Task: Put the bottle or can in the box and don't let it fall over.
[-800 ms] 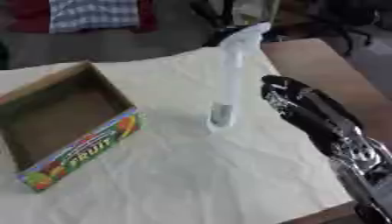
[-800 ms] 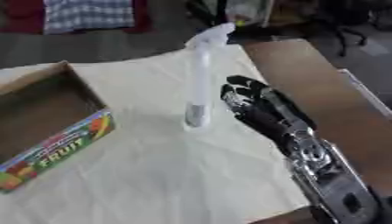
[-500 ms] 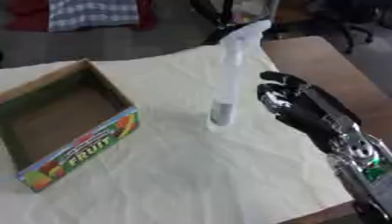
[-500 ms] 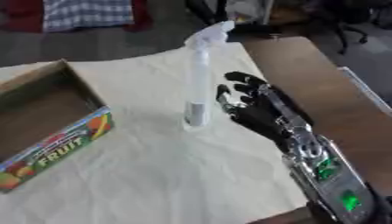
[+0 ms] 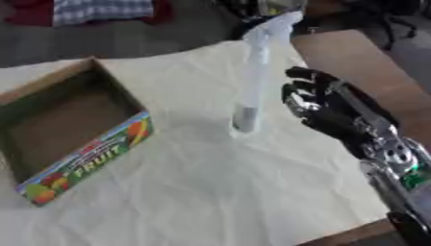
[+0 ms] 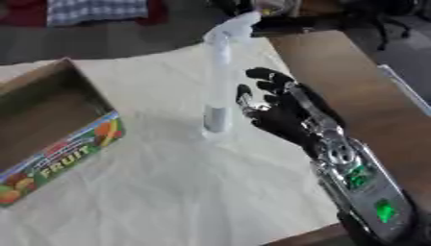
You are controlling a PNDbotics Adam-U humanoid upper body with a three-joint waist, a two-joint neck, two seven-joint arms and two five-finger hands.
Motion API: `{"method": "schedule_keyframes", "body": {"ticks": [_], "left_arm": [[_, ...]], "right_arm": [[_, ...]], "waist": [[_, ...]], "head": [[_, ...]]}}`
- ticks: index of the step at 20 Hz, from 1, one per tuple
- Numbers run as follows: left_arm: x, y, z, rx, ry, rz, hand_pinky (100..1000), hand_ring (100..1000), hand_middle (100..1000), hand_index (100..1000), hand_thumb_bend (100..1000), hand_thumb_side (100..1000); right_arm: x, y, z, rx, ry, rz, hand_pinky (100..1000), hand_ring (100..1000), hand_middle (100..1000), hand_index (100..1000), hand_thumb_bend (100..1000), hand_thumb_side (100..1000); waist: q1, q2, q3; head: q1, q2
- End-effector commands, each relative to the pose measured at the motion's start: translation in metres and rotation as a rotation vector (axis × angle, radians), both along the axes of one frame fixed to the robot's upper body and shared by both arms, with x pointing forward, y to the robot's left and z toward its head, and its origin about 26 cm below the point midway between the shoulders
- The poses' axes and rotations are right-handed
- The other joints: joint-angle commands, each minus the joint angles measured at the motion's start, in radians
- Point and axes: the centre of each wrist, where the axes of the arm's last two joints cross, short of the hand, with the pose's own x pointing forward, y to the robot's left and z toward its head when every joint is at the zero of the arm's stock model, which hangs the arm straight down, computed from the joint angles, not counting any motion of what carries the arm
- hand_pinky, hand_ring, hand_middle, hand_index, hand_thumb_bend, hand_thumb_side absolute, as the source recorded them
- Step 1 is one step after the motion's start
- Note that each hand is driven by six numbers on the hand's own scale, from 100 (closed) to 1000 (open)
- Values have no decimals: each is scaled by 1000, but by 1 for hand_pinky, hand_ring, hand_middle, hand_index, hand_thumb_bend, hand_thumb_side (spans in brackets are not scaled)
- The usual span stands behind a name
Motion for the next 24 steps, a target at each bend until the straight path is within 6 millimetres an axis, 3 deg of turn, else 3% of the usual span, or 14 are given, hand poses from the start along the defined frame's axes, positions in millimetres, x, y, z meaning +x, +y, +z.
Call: {"method": "schedule_keyframes", "body": {"ticks": [1, 6, 9, 24], "left_arm": [[-1, -1, 9, 13, -35, -10, 1000, 996, 849, 741, 471, 475], [-1, -1, 9, 9, -37, -9, 1000, 996, 849, 741, 469, 475], [-1, -1, 8, 7, -40, -8, 1000, 996, 849, 741, 468, 475], [0, -3, 9, 5, -43, -21, 1000, 997, 848, 740, 465, 476]], "right_arm": [[-2, -2, 10, -18, -41, 0, 997, 1000, 1000, 879, 100, 434], [-1, -1, 16, -33, -62, -4, 1000, 1000, 1000, 886, 100, 436], [-1, -1, 19, -48, -72, -16, 1000, 1000, 1000, 893, 100, 434], [1, 2, 29, -81, -68, -61, 1000, 1000, 1000, 897, 100, 428]], "waist": [[3, -10, 2], [19, -3, 6], [28, -1, 9], [32, 0, 15]], "head": [[30, 21], [138, 16], [178, 2], [173, -28]]}}
